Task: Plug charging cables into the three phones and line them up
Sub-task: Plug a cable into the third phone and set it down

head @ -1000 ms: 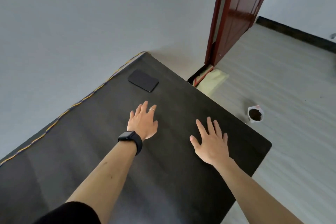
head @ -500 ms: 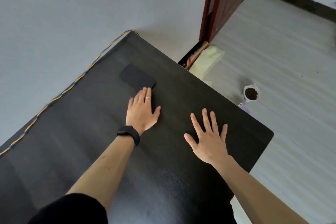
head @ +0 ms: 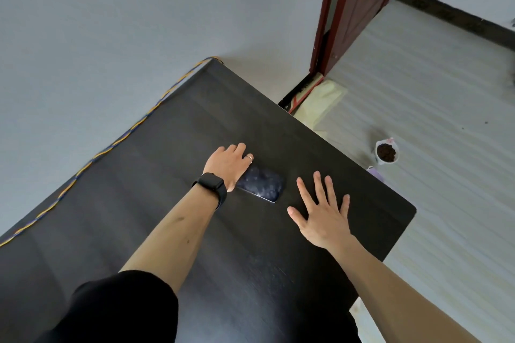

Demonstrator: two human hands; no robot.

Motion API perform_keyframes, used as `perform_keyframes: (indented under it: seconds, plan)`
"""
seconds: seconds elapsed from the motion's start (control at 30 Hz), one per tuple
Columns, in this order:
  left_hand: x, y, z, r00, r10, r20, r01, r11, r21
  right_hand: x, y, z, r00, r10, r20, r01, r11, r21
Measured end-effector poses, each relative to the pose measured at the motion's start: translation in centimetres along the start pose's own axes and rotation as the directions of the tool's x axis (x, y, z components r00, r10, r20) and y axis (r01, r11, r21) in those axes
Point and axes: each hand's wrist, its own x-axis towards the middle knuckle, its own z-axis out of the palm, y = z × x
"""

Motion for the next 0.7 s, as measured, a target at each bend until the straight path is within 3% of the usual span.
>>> perform_keyframes:
  seconds: [0.1,0.2,0.27,0.33,0.43,0.5,0.57,0.63,0.7]
  plan:
    - [-1.9,0.4,-1.3,0.998,-0.038,0.042,0.044,0.991,-0.129,-0.2,-0.3,-1.2,0.996,0.013,0.086,-0.01,0.999,-0.041]
    - [-5.6,2.0,-1.3,0.978,-0.155,0.137,0.197,0.901,-0.388,-1.4,-0.4,-2.8,0.974,0.029,0.225,-0.016,0.998,-0.061]
    - [-9.3,3.4,-0.6,0.945,-0.246,0.214,0.326,0.73,-0.601,-3.2,-0.6,-3.6,0.943,0.046,0.331,-0.021,0.997,-0.079]
    - [-13.1,5.4,-0.1,0.9,-0.337,0.276,0.412,0.45,-0.792,-5.3,-0.8,-4.3,0.901,0.063,0.428,-0.051,0.998,-0.04]
    - [-20.2,9.0,-0.4,0.81,-0.484,0.331,0.418,0.08,-0.905,-9.7,-2.0,-5.2,0.902,0.021,0.431,-0.115,0.974,0.195]
    - [-25.0,11.4,-0.6,0.762,-0.544,0.351,0.385,-0.056,-0.921,-12.7,-2.9,-5.1,0.951,-0.043,0.305,-0.081,0.92,0.383]
    - [-30.7,13.9,-0.5,0.733,-0.56,0.387,0.376,-0.141,-0.916,-16.4,-4.1,-4.4,0.956,-0.162,0.243,0.002,0.835,0.55]
    - [-35.3,16.1,0.0,0.746,-0.513,0.425,0.36,-0.228,-0.905,-19.5,-4.7,-3.4,0.906,-0.313,0.286,0.047,0.745,0.666]
    - [-40.3,18.9,0.4,0.768,-0.417,0.487,0.337,-0.383,-0.86,-22.8,-5.5,-1.8,0.818,-0.45,0.358,0.108,0.731,0.674]
